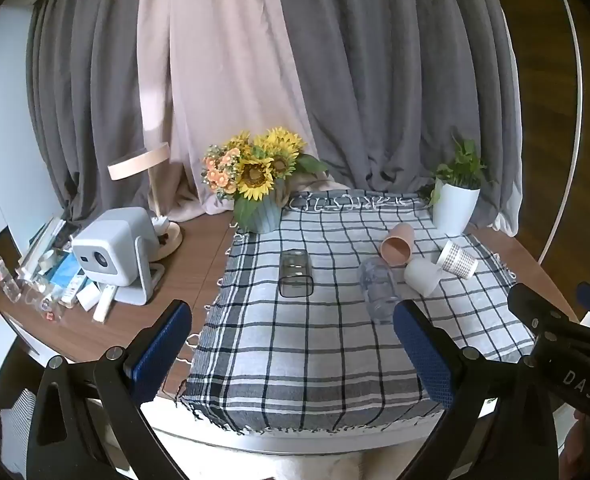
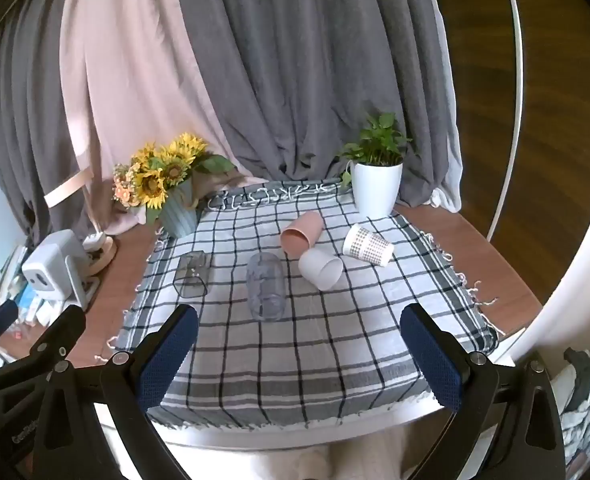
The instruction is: Flip cup upside down
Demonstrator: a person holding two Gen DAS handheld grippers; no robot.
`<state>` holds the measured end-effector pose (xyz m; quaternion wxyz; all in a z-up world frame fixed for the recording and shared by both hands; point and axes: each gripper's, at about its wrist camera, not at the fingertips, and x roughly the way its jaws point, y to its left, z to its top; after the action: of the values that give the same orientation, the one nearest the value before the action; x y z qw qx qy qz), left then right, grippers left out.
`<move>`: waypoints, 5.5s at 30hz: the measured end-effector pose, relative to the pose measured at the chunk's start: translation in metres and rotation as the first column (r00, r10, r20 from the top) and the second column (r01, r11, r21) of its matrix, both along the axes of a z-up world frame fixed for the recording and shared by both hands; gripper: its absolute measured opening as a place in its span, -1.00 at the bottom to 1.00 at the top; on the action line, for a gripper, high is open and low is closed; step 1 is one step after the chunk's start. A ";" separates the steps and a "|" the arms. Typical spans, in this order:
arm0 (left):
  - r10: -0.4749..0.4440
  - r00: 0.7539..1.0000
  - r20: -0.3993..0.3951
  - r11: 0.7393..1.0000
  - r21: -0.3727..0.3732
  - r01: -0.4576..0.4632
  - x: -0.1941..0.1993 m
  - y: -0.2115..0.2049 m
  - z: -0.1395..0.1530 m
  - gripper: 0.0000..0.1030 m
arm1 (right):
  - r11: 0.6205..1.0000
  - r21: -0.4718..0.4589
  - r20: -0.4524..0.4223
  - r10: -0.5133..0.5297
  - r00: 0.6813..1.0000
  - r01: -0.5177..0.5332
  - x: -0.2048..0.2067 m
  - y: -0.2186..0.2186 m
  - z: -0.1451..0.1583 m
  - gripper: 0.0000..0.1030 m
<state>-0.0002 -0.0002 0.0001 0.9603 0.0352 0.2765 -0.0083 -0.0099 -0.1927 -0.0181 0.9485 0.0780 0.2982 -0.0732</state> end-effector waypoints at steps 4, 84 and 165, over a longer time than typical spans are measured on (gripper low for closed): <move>0.010 1.000 0.004 1.000 -0.001 -0.010 0.000 -0.001 0.000 1.00 | 1.000 -0.012 0.003 -0.001 1.000 0.001 0.001 0.001 0.001 0.97; 0.014 1.000 0.003 1.000 -0.023 -0.014 0.006 0.014 0.004 0.99 | 1.000 -0.009 0.016 0.008 1.000 -0.007 -0.001 0.018 0.009 0.97; 0.290 0.855 -0.430 0.956 0.172 -0.238 0.230 -0.108 -0.140 1.00 | 0.933 0.265 -0.584 0.355 0.730 -0.242 0.283 -0.103 -0.197 0.39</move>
<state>0.2296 -0.1082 -0.1399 0.8583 0.0482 0.4938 0.1312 0.2735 -0.2953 -0.2148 0.7852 0.0812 0.6080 0.0848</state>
